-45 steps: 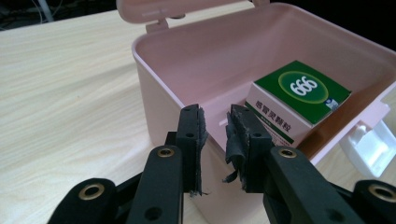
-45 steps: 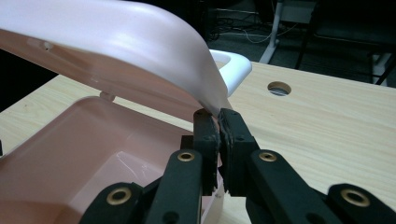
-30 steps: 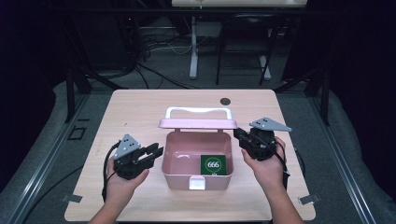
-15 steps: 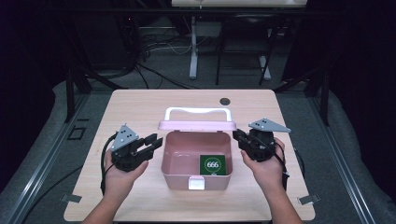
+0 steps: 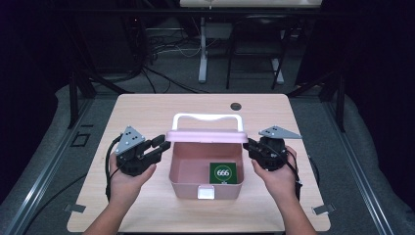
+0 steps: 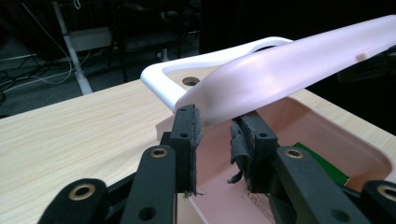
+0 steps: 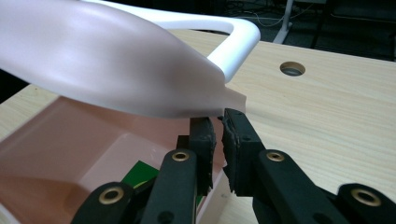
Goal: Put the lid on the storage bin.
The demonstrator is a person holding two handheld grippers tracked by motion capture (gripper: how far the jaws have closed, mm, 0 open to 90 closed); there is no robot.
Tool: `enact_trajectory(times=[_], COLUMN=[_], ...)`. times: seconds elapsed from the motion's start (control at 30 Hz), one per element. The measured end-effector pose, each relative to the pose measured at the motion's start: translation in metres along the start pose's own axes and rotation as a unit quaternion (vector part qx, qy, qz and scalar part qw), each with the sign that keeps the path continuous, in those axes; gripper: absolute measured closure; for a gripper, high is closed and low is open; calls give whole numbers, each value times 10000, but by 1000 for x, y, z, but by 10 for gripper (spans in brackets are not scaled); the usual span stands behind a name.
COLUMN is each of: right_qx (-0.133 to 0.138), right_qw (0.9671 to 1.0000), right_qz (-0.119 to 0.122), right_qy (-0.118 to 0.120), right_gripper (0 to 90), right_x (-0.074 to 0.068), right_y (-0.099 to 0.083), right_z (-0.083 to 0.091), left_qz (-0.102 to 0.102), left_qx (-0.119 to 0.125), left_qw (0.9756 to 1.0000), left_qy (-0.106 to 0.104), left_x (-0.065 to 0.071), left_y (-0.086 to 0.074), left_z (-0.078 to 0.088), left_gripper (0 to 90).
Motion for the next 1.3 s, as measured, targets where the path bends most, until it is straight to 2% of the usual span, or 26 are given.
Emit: enact_trajectory(times=[0.13, 0.47, 0.5, 0.63, 0.7, 0.73, 0.8, 1.0, 1.3], right_qx=[-112, -301, -272, -239, -205, -293, -200, -142, -197], right_qw=[9999, 9994, 9994, 9993, 9993, 9992, 9993, 9991, 9990], right_qz=[-6, -79, -155, -212, -225, -220, -247, -290, -301], right_qy=[0, -118, -158, -180, -199, -179, -216, -257, -259], right_gripper=[820, 819, 819, 819, 819, 818, 817, 814, 806], right_x=[1, 11, 16, 21, 22, 22, 23, 26, 28], right_y=[-5, -18, -18, -18, -18, -19, -18, -17, -18], right_z=[-3, -12, -12, -9, -9, -7, -8, -6, -5], left_qz=[-74, -19, -38, -55, -66, -65, -81, -73, -136], left_qx=[-14, 17, -20, -15, -33, -14, -29, -38, -91], left_qw=[10000, 10000, 10000, 10000, 10000, 10000, 10000, 10000, 9998], left_qy=[17, 19, 21, 26, 23, 21, 17, -35, -77], left_x=[2, 3, 3, 4, 5, 5, 5, 7, 9], left_y=[1, 3, 2, 0, -1, -2, -4, -10, -17], left_z=[1, 1, 2, 3, 4, 4, 5, 10, 14], left_gripper=[728, 727, 726, 724, 723, 723, 723, 723, 723])
Point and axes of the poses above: each handheld gripper's, and its own axes: z roughly backward along the jaws, y roughly out of its top, x roughly to its right, the point moved 8 cm from there along -z, roughly forward along the jaws, and after that the axes turned 13 degrees about z, right-handed, at the moved point
